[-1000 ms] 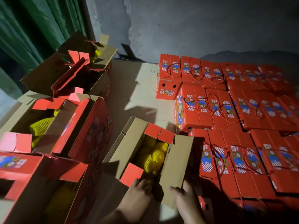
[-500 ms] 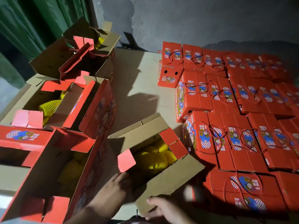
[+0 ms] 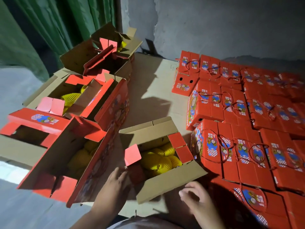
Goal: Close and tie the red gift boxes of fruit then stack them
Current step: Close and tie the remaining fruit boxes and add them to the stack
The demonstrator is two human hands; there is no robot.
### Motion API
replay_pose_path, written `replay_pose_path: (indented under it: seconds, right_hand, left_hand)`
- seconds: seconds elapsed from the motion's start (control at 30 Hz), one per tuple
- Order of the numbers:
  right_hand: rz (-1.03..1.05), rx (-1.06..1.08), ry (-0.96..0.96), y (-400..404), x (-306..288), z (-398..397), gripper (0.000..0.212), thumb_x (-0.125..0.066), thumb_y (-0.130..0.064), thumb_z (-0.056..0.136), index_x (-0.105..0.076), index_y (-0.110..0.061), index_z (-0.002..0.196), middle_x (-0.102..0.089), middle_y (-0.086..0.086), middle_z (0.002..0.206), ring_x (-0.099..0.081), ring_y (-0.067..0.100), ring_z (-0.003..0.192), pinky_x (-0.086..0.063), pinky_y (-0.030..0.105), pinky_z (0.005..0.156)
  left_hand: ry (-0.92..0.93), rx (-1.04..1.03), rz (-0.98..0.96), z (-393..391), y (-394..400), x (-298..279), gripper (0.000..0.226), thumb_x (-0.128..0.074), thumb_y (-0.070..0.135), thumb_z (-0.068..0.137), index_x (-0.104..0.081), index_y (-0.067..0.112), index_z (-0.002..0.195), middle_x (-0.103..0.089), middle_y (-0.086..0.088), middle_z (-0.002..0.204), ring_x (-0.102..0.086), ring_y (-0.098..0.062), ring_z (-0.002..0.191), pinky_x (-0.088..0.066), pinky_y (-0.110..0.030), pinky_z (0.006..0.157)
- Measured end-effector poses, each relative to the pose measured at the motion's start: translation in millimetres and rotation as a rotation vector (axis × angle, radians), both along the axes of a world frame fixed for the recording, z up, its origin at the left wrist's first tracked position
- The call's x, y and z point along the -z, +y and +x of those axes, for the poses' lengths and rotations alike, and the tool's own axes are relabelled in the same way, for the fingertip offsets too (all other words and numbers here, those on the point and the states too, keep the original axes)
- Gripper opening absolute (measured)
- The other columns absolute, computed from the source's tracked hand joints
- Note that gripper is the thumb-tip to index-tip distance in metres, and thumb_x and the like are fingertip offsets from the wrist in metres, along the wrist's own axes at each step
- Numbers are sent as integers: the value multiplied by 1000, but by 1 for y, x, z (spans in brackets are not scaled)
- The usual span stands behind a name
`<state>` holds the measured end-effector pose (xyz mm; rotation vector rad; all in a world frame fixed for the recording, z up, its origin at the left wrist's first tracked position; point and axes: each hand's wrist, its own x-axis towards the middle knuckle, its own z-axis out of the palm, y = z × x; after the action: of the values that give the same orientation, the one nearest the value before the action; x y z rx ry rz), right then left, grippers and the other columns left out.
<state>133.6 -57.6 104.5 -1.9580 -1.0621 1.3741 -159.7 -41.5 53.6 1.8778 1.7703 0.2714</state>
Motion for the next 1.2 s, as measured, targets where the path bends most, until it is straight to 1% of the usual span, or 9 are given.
replay_pose_path:
  seconds: [0.13, 0.23, 0.33, 0.5, 0.63, 0.8, 0.9, 1.03, 1.2]
  right_hand:
    - [249, -74, -320, 12, 9, 24, 51, -83, 3, 77, -58, -20, 115, -63, 0, 118, -64, 17, 108, -51, 30, 91]
    - [553, -255, -603, 26, 17, 43, 78, -91, -5, 67, -56, -18, 135, -46, 1, 138, -51, 20, 130, -38, 28, 110]
    - [626, -494, -666, 46, 23, 52, 65, -89, -4, 69, -67, -22, 127, -48, -2, 149, -42, 19, 142, -26, 27, 120]
    - [714, -635, -656, 57, 35, 44, 30, -75, 3, 66, -73, -22, 83, -74, -16, 103, -68, 10, 106, -24, 44, 123]
    - [735, -617, -619, 53, 37, 39, 13, -69, -17, 79, -71, -29, 83, -73, -20, 89, -66, 3, 87, -35, 41, 118]
    - [633, -658, -630, 34, 35, 20, 19, -65, -51, 89, -62, -33, 83, -65, -15, 72, -60, 7, 75, -50, 32, 83]
    - [562, -636, -595, 25, 25, 8, 24, -67, -56, 85, -58, -35, 90, -62, -16, 73, -56, 2, 71, -43, 20, 62]
    - [491, -576, -593, 25, 15, -8, 32, -73, -52, 81, -56, -39, 104, -70, -17, 82, -62, 5, 79, -33, 3, 62]
    - [516, -514, -598, 37, 19, -3, 34, -76, -30, 90, -62, -30, 121, -60, -10, 117, -58, 12, 107, -48, 31, 92]
  left_hand:
    - [-77, -93, 28, 4, 0, 4, 60, -72, 36, 91, -41, 31, 143, -39, 16, 120, -55, -12, 108, -48, -24, 83]
    - [-109, -118, 65, 6, 3, 10, 80, -77, 27, 86, -32, 27, 152, -33, 11, 147, -46, -13, 129, -46, -28, 103]
    - [-24, -36, 102, 9, 10, 17, 78, -73, 28, 92, -31, 20, 158, -19, 5, 163, -34, -23, 146, -40, -38, 116]
    - [31, 65, 36, -1, 12, 20, 68, -36, 49, 106, -9, 27, 164, 20, 19, 167, -34, -13, 139, -48, -26, 102]
    - [130, 216, 93, -12, 17, 8, 53, -33, 37, 103, -55, 16, 147, -7, -4, 169, -37, -20, 141, -48, -21, 101]
    - [57, 217, -23, -36, 38, 13, 84, -44, 10, 86, -16, 27, 163, 29, 22, 163, -21, -13, 153, -25, -21, 118]
    - [31, 217, -8, -43, 48, 11, 82, -43, 3, 90, -23, 42, 159, 19, 22, 166, -27, -19, 153, -32, -20, 113]
    - [-23, 145, -25, -48, 54, 9, 65, -46, 19, 105, -25, 58, 153, -18, -5, 167, -34, -27, 150, -38, -36, 117]
    - [-128, 101, 152, -42, 52, 1, 56, -57, 1, 94, -60, 34, 139, -47, 10, 147, -55, -11, 130, -39, -17, 107]
